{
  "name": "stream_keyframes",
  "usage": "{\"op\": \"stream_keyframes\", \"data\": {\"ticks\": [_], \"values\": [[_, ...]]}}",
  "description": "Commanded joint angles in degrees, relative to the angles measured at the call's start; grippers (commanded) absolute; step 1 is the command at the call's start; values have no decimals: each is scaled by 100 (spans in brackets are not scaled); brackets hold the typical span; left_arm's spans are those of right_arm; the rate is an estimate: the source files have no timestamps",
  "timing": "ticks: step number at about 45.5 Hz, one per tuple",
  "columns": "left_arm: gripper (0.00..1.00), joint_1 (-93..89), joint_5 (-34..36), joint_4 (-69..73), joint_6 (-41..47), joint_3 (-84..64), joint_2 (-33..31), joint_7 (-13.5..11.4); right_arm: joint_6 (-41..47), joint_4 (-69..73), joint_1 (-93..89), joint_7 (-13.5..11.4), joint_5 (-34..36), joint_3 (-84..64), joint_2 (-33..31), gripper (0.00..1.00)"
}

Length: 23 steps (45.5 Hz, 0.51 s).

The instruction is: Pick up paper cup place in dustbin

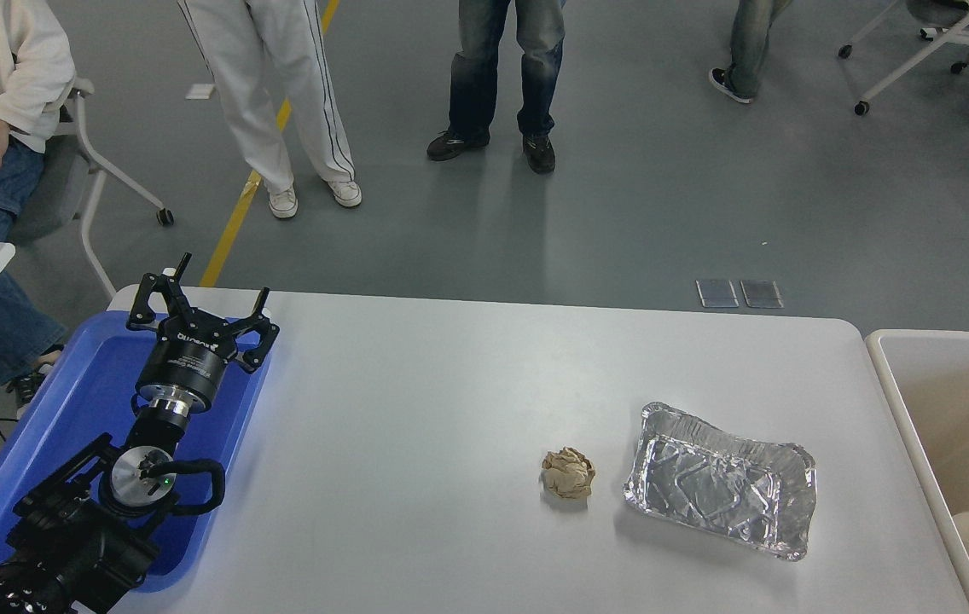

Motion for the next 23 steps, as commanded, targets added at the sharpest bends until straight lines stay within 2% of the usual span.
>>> {"op": "stream_keyframes", "data": {"ticks": [1,9,18,23], "values": [[100,6,0,0,-1,0,0,0,51,563,304,20,4,201,-343,100],[100,-3,0,0,-1,0,0,0,60,1697,673,29,-93,131,-1178,100],[100,-3,0,0,-1,0,0,0,95,2549,1025,29,-128,113,-1679,100],[100,-3,0,0,-1,0,0,0,113,3305,1350,29,-461,70,-2039,100]]}}
